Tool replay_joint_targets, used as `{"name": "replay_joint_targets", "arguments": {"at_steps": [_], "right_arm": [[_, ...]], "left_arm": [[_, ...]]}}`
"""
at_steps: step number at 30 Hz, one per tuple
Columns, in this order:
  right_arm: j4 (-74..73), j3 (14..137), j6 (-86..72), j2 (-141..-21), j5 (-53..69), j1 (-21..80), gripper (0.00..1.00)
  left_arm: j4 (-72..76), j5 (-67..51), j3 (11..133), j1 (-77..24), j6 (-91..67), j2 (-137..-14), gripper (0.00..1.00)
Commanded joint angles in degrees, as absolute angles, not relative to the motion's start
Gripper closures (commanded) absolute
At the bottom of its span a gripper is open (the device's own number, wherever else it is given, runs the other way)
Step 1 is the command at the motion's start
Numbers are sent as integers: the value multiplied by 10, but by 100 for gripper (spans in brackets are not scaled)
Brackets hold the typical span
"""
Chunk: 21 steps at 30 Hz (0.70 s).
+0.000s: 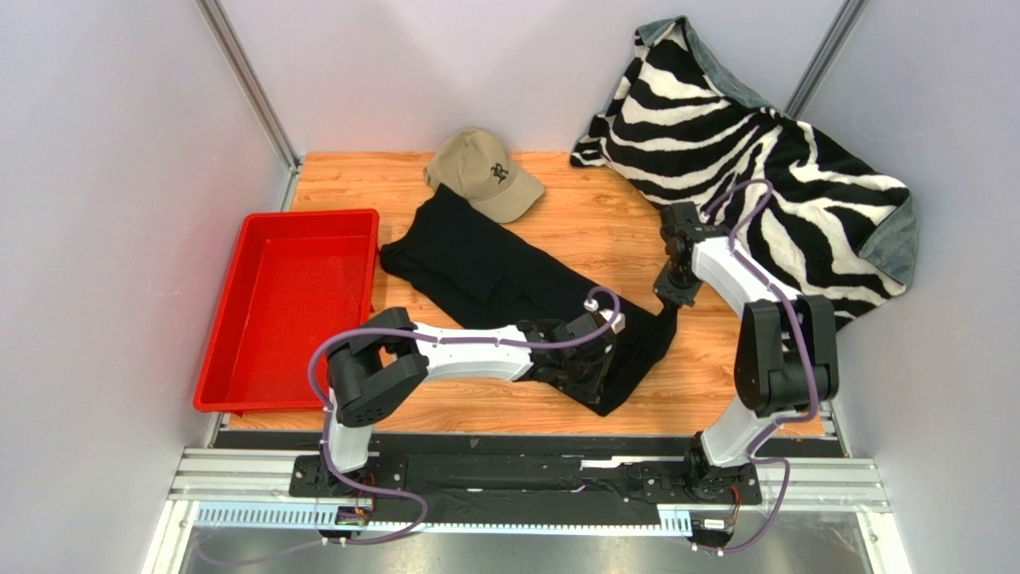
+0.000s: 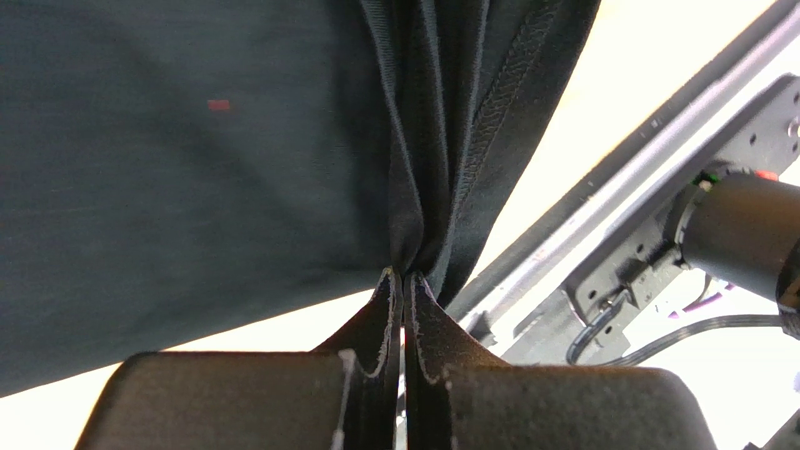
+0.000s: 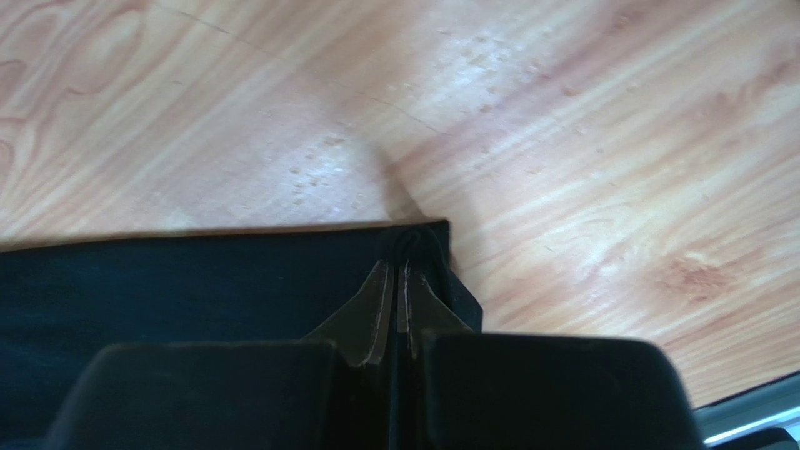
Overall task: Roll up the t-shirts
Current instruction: Roll the T-shirt to the center of the board.
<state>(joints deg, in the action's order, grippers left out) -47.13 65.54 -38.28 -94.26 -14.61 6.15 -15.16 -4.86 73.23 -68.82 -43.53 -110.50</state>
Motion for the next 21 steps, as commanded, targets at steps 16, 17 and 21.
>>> {"name": "replay_joint_targets", "arguments": {"at_steps": [16, 17, 21], "right_arm": [[-535, 867, -416, -1079, -200, 127, 99], [-537, 872, -416, -1088, -200, 133, 99], [-542, 898, -412, -1106, -199, 142, 91]], "left_arm": [[-167, -92, 689, -622, -438, -1044, 100], [-167, -92, 687, -621, -438, -1043, 100], [-169, -98, 679, -608, -440, -1041, 100]]}}
